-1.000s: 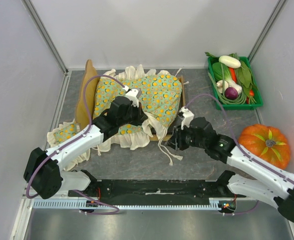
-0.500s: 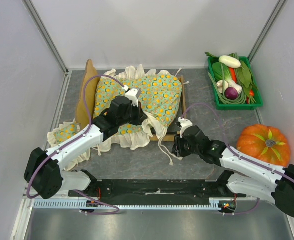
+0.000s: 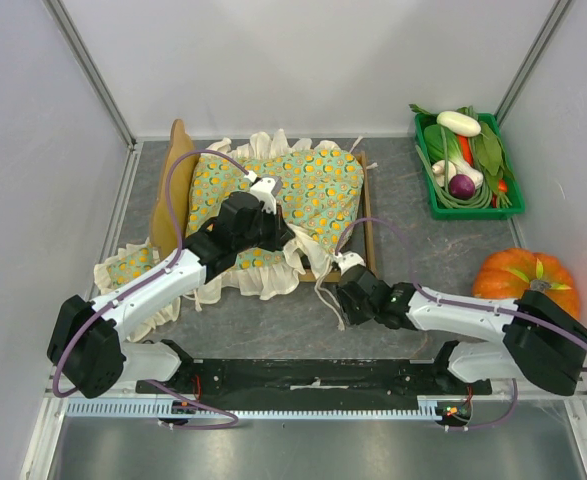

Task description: Set up the pet bed

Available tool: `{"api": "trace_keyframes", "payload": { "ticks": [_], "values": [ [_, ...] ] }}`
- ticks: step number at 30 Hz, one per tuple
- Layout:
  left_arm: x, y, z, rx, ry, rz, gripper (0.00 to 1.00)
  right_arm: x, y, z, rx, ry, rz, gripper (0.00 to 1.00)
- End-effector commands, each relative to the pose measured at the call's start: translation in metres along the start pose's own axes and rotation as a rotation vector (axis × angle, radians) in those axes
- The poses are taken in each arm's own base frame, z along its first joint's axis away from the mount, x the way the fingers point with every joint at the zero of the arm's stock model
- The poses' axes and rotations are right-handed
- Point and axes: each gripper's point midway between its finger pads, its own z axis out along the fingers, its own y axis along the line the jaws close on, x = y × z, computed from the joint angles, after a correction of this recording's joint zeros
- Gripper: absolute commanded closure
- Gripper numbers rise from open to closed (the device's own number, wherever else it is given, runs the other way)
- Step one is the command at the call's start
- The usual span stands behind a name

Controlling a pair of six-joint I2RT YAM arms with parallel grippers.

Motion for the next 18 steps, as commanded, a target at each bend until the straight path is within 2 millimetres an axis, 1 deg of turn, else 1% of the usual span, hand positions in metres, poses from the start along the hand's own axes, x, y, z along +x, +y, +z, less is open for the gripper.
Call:
{"api": "trace_keyframes", "payload": {
  "ticks": [1, 3, 4, 6, 9, 10, 11, 12, 13, 15, 16, 17, 18],
  "values": [
    [-0.017, -0.006, -0.006, 0.022, -0.053, -0.018, 0.98, 0.002, -0.013, 0.010, 0.111, 0.002, -0.058, 0.69],
    [-0.017, -0.007, -0.006, 0.024, -0.054, -0.018, 0.98, 0.004, -0.013, 0.009, 0.123, 0.002, -0.077, 0.79],
    [-0.017, -0.006, -0.006, 0.021, -0.055, -0.020, 0.98, 0.002, -0.011, 0.007, 0.123, 0.000, -0.086, 0.91],
    [-0.017, -0.006, -0.006, 0.022, -0.056, -0.019, 0.98, -0.004, -0.011, 0.001, 0.134, -0.018, -0.096, 1.00],
    [-0.018, -0.007, -0.007, 0.025, -0.059, -0.020, 0.98, -0.028, -0.006, -0.023, 0.125, -0.097, -0.089, 1.00],
    [-0.017, -0.006, -0.007, 0.023, -0.054, -0.020, 0.98, -0.047, -0.001, -0.041, 0.103, -0.165, -0.070, 1.00],
    [-0.020, -0.007, -0.009, 0.024, -0.062, -0.018, 0.98, -0.058, 0.000, -0.051, 0.095, -0.208, -0.062, 1.00],
    [-0.020, -0.007, -0.010, 0.022, -0.065, -0.018, 0.98, -0.070, -0.004, -0.062, 0.115, -0.262, -0.048, 1.00],
    [-0.019, -0.006, -0.011, 0.019, -0.064, -0.019, 0.98, -0.091, -0.001, -0.084, 0.100, -0.342, -0.023, 1.00],
    [-0.021, -0.006, -0.013, 0.016, -0.074, -0.020, 0.98, -0.114, -0.010, -0.109, 0.140, -0.441, -0.005, 1.00],
    [-0.022, -0.006, -0.014, 0.017, -0.077, -0.021, 0.98, -0.129, -0.009, -0.123, 0.142, -0.487, 0.004, 1.00],
    [-0.023, -0.006, -0.015, 0.016, -0.081, -0.024, 0.98, -0.136, -0.012, -0.130, 0.161, -0.515, 0.006, 1.00],
    [-0.023, -0.006, -0.015, 0.017, -0.082, -0.026, 0.98, -0.142, -0.015, -0.133, 0.190, -0.528, -0.007, 1.00]
  ]
}}
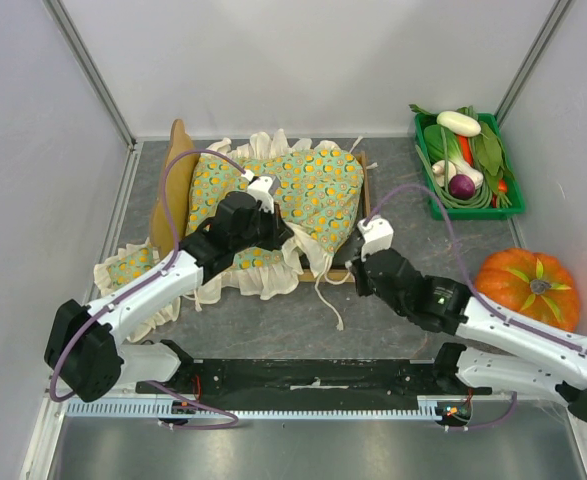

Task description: Set up the pet bed

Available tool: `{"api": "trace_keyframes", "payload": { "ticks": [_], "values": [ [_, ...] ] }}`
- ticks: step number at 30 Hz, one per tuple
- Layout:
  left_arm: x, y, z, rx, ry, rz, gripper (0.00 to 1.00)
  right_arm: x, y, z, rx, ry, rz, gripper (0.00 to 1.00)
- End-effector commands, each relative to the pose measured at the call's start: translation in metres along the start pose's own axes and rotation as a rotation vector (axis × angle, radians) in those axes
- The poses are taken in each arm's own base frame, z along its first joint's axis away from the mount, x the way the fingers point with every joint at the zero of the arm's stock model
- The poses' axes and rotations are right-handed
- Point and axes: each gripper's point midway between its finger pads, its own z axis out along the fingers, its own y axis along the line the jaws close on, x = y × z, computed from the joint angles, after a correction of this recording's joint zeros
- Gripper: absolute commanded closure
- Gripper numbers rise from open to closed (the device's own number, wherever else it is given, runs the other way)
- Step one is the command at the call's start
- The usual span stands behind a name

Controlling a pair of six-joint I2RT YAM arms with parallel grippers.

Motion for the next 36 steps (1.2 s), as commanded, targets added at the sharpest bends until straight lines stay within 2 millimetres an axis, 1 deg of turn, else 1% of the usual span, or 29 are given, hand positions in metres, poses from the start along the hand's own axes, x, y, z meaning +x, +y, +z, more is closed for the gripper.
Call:
{"api": "trace_keyframes", "payload": {
  "ticks": [1, 3, 4, 5, 6, 7, 8, 9, 11, 12, 14, 15, 17, 18, 20, 21, 24, 27, 29, 32, 33, 35, 36],
  "values": [
    [-0.019, -0.006, -0.012, 0.019, -0.071, -0.029, 0.98, -0.072, -0.027, -0.023, 0.165, -0.200, 0.004, 1.00],
    [-0.022, -0.008, -0.012, 0.026, -0.083, -0.033, 0.98, -0.080, -0.034, -0.018, 0.219, -0.212, -0.020, 1.00],
    [-0.020, -0.009, -0.012, 0.033, -0.081, -0.039, 0.98, -0.089, -0.035, -0.013, 0.220, -0.237, -0.006, 1.00],
    [-0.022, -0.010, -0.013, 0.039, -0.089, -0.042, 0.98, -0.091, -0.035, -0.008, 0.207, -0.237, 0.002, 1.00],
    [-0.022, -0.011, -0.012, 0.040, -0.087, -0.047, 0.98, -0.089, -0.039, 0.004, 0.211, -0.214, 0.010, 1.00],
    [-0.021, -0.011, -0.013, 0.043, -0.083, -0.049, 0.98, -0.088, -0.036, 0.012, 0.190, -0.215, 0.025, 1.00],
    [-0.021, -0.011, -0.013, 0.044, -0.085, -0.050, 0.98, -0.084, -0.037, 0.020, 0.188, -0.210, 0.031, 1.00],
    [-0.021, -0.012, -0.013, 0.048, -0.086, -0.054, 0.98, -0.078, -0.044, 0.032, 0.201, -0.191, 0.039, 1.00],
    [-0.020, -0.012, -0.014, 0.048, -0.089, -0.060, 0.98, -0.067, -0.042, 0.049, 0.165, -0.176, 0.063, 1.00],
    [-0.021, -0.013, -0.014, 0.053, -0.092, -0.061, 0.98, -0.060, -0.047, 0.058, 0.170, -0.154, 0.069, 1.00],
    [-0.020, -0.013, -0.016, 0.052, -0.093, -0.062, 0.98, -0.053, -0.040, 0.068, 0.124, -0.133, 0.083, 1.00],
    [-0.020, -0.011, -0.016, 0.045, -0.093, -0.063, 0.98, -0.045, -0.038, 0.073, 0.113, -0.100, 0.077, 1.00],
    [-0.020, -0.010, -0.019, 0.036, -0.100, -0.062, 0.98, -0.037, -0.032, 0.077, 0.085, -0.068, 0.084, 1.00],
    [-0.023, -0.008, -0.020, 0.024, -0.110, -0.058, 0.98, -0.029, -0.025, 0.079, 0.044, -0.042, 0.086, 1.00],
    [-0.026, -0.008, -0.023, 0.023, -0.123, -0.056, 0.98, -0.015, -0.019, 0.082, 0.003, -0.018, 0.087, 1.00],
    [-0.029, -0.007, -0.025, 0.017, -0.132, -0.055, 0.98, -0.006, -0.014, 0.082, -0.036, 0.004, 0.082, 1.00],
    [-0.036, -0.009, -0.029, 0.022, -0.155, -0.050, 0.98, 0.002, -0.010, 0.083, -0.061, 0.020, 0.082, 1.00],
    [-0.042, -0.012, -0.031, 0.030, -0.173, -0.050, 0.98, 0.007, -0.013, 0.084, -0.046, 0.051, 0.073, 1.00],
    [-0.044, -0.012, -0.031, 0.031, -0.174, -0.050, 0.98, 0.010, -0.009, 0.083, -0.061, 0.074, 0.071, 1.00],
    [-0.047, -0.009, -0.031, 0.017, -0.182, -0.050, 0.98, 0.021, -0.008, 0.078, -0.067, 0.156, 0.061, 1.00],
    [-0.048, -0.009, -0.031, 0.014, -0.184, -0.052, 0.98, 0.025, -0.008, 0.074, -0.060, 0.201, 0.052, 1.00],
    [-0.049, -0.007, -0.032, 0.007, -0.187, -0.054, 0.98, 0.027, -0.010, 0.067, -0.054, 0.239, 0.035, 0.96],
    [-0.050, -0.005, -0.032, 0.000, -0.190, -0.055, 0.98, 0.023, -0.013, 0.060, -0.040, 0.249, 0.030, 0.90]
  ]
}}
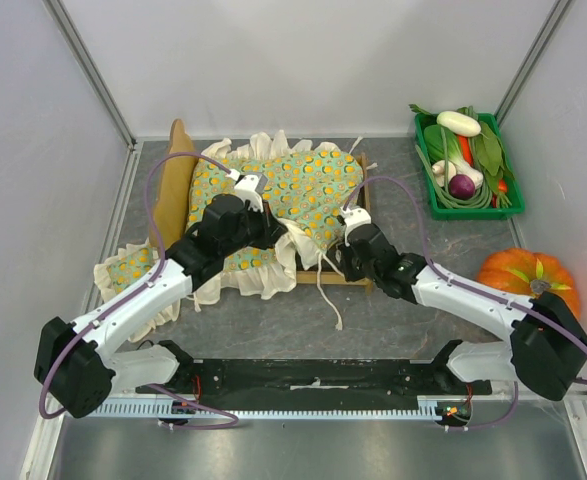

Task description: Set up the pet bed

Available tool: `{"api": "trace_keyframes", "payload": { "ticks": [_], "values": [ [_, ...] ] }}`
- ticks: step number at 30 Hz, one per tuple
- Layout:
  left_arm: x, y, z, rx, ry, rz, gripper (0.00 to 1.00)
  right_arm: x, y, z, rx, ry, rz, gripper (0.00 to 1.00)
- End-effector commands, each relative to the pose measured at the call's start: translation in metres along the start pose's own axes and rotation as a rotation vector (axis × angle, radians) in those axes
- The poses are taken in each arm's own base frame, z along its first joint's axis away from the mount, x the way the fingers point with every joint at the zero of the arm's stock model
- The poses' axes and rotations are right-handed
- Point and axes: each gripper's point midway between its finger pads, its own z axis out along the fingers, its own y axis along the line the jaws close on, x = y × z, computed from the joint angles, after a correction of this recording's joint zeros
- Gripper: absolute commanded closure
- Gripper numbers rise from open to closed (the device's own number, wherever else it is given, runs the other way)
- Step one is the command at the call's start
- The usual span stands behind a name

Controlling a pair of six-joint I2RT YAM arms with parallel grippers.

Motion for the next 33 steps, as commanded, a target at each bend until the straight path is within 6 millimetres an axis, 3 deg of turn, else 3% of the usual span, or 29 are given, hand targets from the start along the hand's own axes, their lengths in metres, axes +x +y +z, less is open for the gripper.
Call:
{"api": "trace_keyframes", "payload": {
  "ticks": [1, 5, 8, 10, 14, 22, 25, 33],
  "values": [
    [-0.034, -0.004, -0.008, 0.000, -0.106, -0.017, 0.98, 0.021, 0.000, -0.024, -0.004, 0.165, -0.035, 0.84],
    [-0.038, -0.002, -0.009, -0.001, -0.115, -0.020, 0.98, -0.018, -0.013, -0.056, 0.056, 0.022, -0.028, 0.49],
    [-0.039, -0.003, -0.007, 0.007, -0.110, -0.021, 0.98, -0.039, -0.016, -0.071, 0.069, -0.059, -0.024, 0.45],
    [-0.041, -0.005, -0.007, 0.016, -0.114, -0.022, 0.98, -0.045, -0.002, -0.074, -0.013, -0.075, -0.049, 0.44],
    [-0.043, -0.006, -0.007, 0.018, -0.115, -0.023, 0.98, -0.039, 0.019, -0.073, -0.141, -0.074, -0.069, 0.41],
    [-0.046, -0.006, -0.008, 0.020, -0.117, -0.016, 0.98, -0.035, 0.030, -0.069, -0.221, -0.100, -0.114, 0.34],
    [-0.046, -0.006, -0.007, 0.023, -0.113, -0.014, 0.98, -0.031, 0.048, -0.073, -0.334, -0.105, -0.149, 0.31],
    [-0.046, -0.006, -0.004, 0.028, -0.107, -0.022, 0.98, -0.008, 0.060, -0.053, -0.395, -0.050, -0.295, 0.26]
  ]
}}
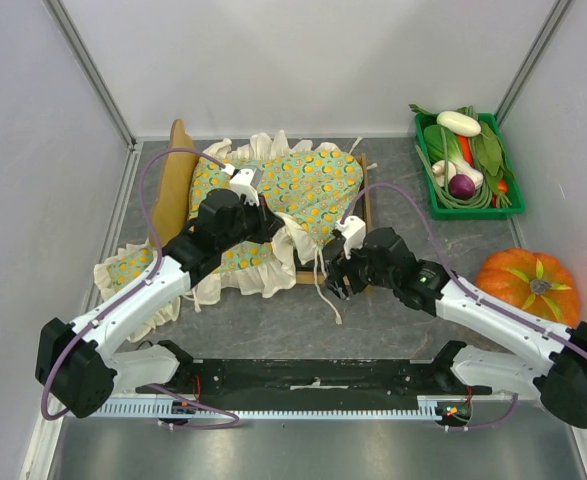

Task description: Set up the pet bed

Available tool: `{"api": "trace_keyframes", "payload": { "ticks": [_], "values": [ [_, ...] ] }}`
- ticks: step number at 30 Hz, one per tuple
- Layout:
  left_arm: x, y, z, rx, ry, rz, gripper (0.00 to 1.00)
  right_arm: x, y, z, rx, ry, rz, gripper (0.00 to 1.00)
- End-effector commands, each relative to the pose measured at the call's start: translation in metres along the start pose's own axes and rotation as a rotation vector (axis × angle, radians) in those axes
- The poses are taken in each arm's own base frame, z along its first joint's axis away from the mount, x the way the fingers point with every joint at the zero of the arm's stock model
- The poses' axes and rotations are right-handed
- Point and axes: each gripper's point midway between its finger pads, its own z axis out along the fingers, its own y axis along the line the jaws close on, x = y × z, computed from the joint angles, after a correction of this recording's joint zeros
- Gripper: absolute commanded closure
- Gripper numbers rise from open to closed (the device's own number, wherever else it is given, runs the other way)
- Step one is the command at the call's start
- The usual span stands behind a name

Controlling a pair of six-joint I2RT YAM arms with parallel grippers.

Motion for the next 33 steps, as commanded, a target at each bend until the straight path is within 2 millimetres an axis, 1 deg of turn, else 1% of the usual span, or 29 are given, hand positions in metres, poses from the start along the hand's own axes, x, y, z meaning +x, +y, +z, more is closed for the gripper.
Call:
{"api": "trace_keyframes", "payload": {
  "ticks": [1, 3, 4, 5, 6, 7, 8, 10, 11, 12, 14, 16, 17, 19, 20, 21, 22, 23, 24, 25, 26, 28, 31, 33],
  "values": [
    [-0.030, -0.014, -0.003, 0.046, -0.077, -0.012, 0.98, -0.002, 0.012, 0.011, -0.064, -0.009, -0.124, 0.26],
    [-0.029, -0.014, -0.002, 0.045, -0.074, -0.014, 0.98, 0.003, 0.013, 0.018, -0.059, 0.002, -0.161, 0.26],
    [-0.029, -0.013, -0.002, 0.044, -0.076, -0.014, 0.98, 0.005, 0.006, 0.020, -0.015, 0.010, -0.170, 0.26],
    [-0.029, -0.013, -0.002, 0.045, -0.075, -0.013, 0.98, 0.009, 0.004, 0.024, 0.007, 0.030, -0.176, 0.33],
    [-0.029, -0.014, -0.002, 0.047, -0.074, -0.014, 0.98, 0.010, 0.002, 0.024, 0.020, 0.043, -0.190, 0.39],
    [-0.028, -0.013, -0.002, 0.045, -0.071, -0.014, 0.98, 0.008, -0.005, 0.024, 0.063, 0.048, -0.189, 0.45],
    [-0.028, -0.013, -0.002, 0.045, -0.070, -0.011, 0.98, 0.006, -0.008, 0.022, 0.086, 0.041, -0.185, 0.62],
    [-0.028, -0.012, -0.002, 0.041, -0.070, -0.012, 0.98, -0.004, -0.010, 0.016, 0.108, 0.001, -0.188, 0.76],
    [-0.027, -0.012, -0.002, 0.042, -0.068, -0.012, 0.98, -0.011, -0.012, 0.014, 0.127, -0.026, -0.185, 0.91],
    [-0.027, -0.011, -0.001, 0.041, -0.068, -0.012, 0.98, -0.015, -0.014, 0.011, 0.141, -0.042, -0.179, 0.96],
    [-0.024, -0.012, 0.000, 0.046, -0.061, -0.013, 0.98, -0.029, -0.018, 0.004, 0.179, -0.084, -0.173, 1.00],
    [-0.023, -0.011, 0.000, 0.044, -0.060, -0.015, 0.98, -0.040, -0.016, -0.002, 0.181, -0.120, -0.163, 1.00],
    [-0.021, -0.010, 0.000, 0.045, -0.056, -0.015, 0.98, -0.049, -0.015, -0.005, 0.183, -0.150, -0.156, 1.00],
    [-0.022, -0.010, 0.000, 0.047, -0.060, -0.016, 0.98, -0.058, -0.009, -0.009, 0.157, -0.175, -0.151, 1.00],
    [-0.020, -0.010, 0.000, 0.046, -0.057, -0.018, 0.98, -0.062, -0.005, -0.010, 0.138, -0.180, -0.159, 0.98],
    [-0.020, -0.010, 0.000, 0.046, -0.057, -0.016, 0.98, -0.060, 0.000, -0.010, 0.107, -0.170, -0.165, 0.91],
    [-0.021, -0.010, 0.000, 0.045, -0.059, -0.016, 0.98, -0.056, 0.003, -0.008, 0.086, -0.156, -0.176, 0.60],
    [-0.021, -0.010, 0.000, 0.045, -0.059, -0.018, 0.98, -0.047, 0.004, -0.005, 0.070, -0.121, -0.196, 0.52],
    [-0.021, -0.010, 0.000, 0.046, -0.061, -0.018, 0.98, -0.041, 0.005, -0.002, 0.057, -0.100, -0.198, 0.49],
    [-0.021, -0.010, -0.001, 0.047, -0.060, -0.018, 0.98, -0.032, 0.006, 0.003, 0.044, -0.067, -0.202, 0.44],
    [-0.022, -0.010, -0.001, 0.047, -0.062, -0.018, 0.98, -0.026, 0.010, 0.007, 0.016, -0.044, -0.207, 0.41],
    [-0.022, -0.009, 0.000, 0.042, -0.063, -0.022, 0.98, -0.014, 0.011, 0.017, 0.002, 0.001, -0.204, 0.38],
    [-0.023, -0.009, 0.000, 0.044, -0.065, -0.027, 0.98, -0.005, 0.010, 0.027, 0.011, 0.020, -0.221, 0.36],
    [-0.024, -0.010, 0.000, 0.047, -0.064, -0.027, 0.98, -0.003, 0.009, 0.031, 0.014, 0.014, -0.232, 0.36]
  ]
}}
